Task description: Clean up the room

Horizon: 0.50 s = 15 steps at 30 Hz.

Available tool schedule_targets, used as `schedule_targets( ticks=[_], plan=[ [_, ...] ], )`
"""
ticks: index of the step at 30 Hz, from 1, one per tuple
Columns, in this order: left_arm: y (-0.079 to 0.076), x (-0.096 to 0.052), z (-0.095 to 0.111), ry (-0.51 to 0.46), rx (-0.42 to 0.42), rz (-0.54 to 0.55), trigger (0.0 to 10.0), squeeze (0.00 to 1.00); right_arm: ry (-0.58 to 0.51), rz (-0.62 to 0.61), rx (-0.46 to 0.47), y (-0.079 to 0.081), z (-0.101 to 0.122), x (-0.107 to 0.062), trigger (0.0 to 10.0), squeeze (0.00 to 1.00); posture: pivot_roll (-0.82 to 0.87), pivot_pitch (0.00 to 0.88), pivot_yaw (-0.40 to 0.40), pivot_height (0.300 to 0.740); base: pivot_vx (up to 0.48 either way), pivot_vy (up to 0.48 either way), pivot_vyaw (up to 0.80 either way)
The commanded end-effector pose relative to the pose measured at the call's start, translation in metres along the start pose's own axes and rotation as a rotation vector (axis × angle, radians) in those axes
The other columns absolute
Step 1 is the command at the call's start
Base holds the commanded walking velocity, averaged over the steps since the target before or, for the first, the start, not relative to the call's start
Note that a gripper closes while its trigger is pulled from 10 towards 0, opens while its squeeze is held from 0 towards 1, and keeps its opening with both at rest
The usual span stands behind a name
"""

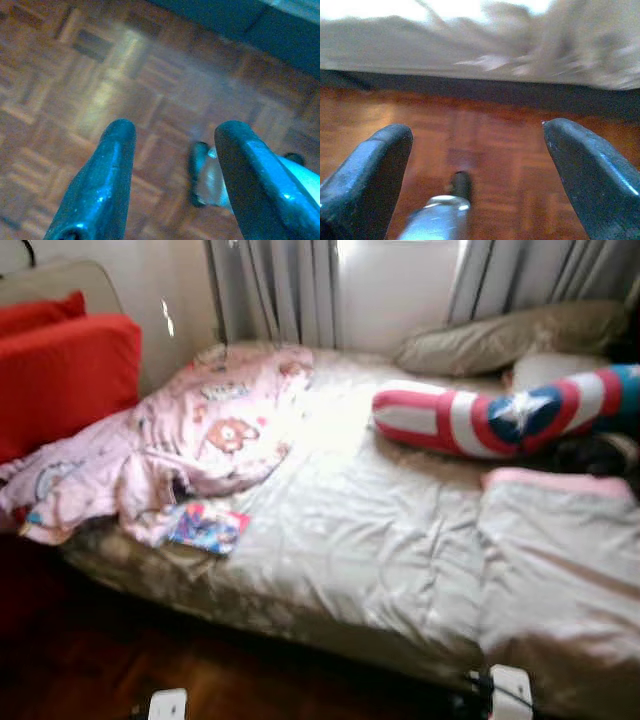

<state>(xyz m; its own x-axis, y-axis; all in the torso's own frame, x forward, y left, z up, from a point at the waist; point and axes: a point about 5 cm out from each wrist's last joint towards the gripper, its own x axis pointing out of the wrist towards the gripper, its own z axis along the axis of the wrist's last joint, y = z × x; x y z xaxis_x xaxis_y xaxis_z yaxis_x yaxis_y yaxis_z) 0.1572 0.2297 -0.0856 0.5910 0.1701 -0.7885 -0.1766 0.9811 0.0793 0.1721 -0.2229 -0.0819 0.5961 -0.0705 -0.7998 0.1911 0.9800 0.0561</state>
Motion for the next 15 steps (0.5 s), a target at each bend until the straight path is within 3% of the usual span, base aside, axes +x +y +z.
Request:
schedule_targets(
  ticks=[1, 4, 7, 15],
  plan=[
    [0.0083, -0.0023, -0.0073, 0.028, 0.012, 0.019, 10.0, 0.00, 0.005, 0.016, 0.011, 0.0074, -0.0022, 0.0008, 10.0, 0.00, 0.10, 0.000, 0.002, 0.740, 0.000, -0.480, 0.00],
    [0.0077, -0.0021, -0.0069, 0.027, 0.011, 0.018, 10.0, 0.00, 0.008, 0.014, 0.005, 0.0069, -0.0022, 0.0008, 10.0, 0.00, 0.10, 0.000, 0.001, 0.740, 0.000, -0.480, 0.00],
    [0.0077, -0.0020, -0.0062, 0.024, 0.007, 0.020, 10.0, 0.00, 0.017, 0.014, -0.006, 0.0065, -0.0026, 0.0008, 10.0, 0.00, 0.10, 0.000, -0.001, 0.740, 0.000, -0.415, -0.74],
    [0.0066, -0.0021, -0.0075, 0.030, 0.005, 0.007, 10.0, 0.00, 0.025, 0.014, -0.009, 0.0064, -0.0049, 0.0004, 10.0, 0.00, 0.09, 0.000, 0.007, 0.740, 0.000, 0.000, -0.78]
  ],
)
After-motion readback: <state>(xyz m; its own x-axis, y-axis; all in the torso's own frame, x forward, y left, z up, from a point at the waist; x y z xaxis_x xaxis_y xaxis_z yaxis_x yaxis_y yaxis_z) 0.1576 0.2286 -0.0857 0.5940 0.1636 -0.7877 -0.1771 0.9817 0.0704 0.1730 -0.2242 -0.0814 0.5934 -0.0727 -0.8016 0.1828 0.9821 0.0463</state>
